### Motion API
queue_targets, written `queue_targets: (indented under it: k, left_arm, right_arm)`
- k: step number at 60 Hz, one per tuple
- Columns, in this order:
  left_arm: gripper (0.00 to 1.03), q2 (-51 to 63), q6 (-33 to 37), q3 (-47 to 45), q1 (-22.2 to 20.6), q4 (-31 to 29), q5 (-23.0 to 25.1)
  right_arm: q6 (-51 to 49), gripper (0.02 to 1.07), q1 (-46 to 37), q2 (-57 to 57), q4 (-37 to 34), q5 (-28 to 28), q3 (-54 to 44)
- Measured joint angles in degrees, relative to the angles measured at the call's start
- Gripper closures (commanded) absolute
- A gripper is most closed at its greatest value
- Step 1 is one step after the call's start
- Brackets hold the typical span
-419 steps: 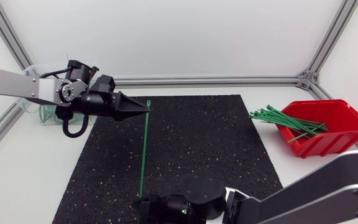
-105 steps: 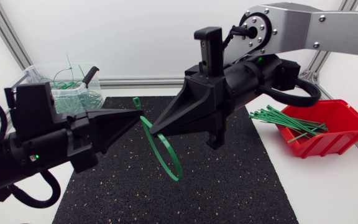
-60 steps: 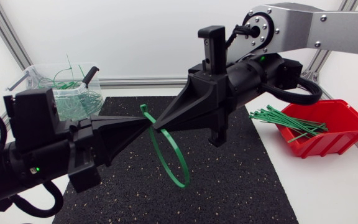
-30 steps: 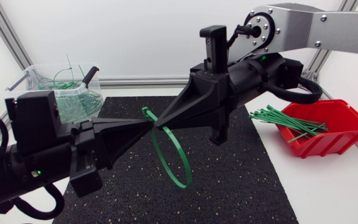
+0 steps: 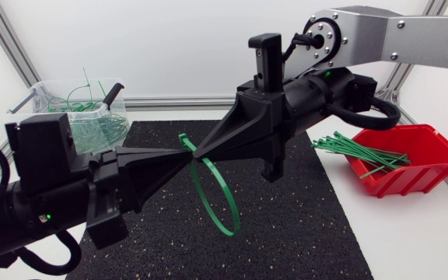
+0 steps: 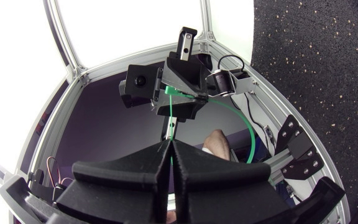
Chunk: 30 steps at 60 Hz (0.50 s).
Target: Take a green cable tie from the red box, thread the tail through the head to close it, then place it in the transparent bin on the left.
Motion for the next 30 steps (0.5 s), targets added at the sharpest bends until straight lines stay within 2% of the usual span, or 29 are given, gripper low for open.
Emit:
queue_targets:
  k: [13, 30]
  left_arm:
    - [1.00, 0.00, 0.00, 0.00, -0.20, 0.00, -0.02]
    - [1.00, -0.61, 1.36, -0.15, -4.79, -0.09, -5.68]
  right_arm:
    - [-0.17, 1.02, 0.00, 0.17, 0.00, 0.00, 0.00]
    - [-0.17, 1.02, 0.02, 0.48, -0.11, -0.02, 0.00]
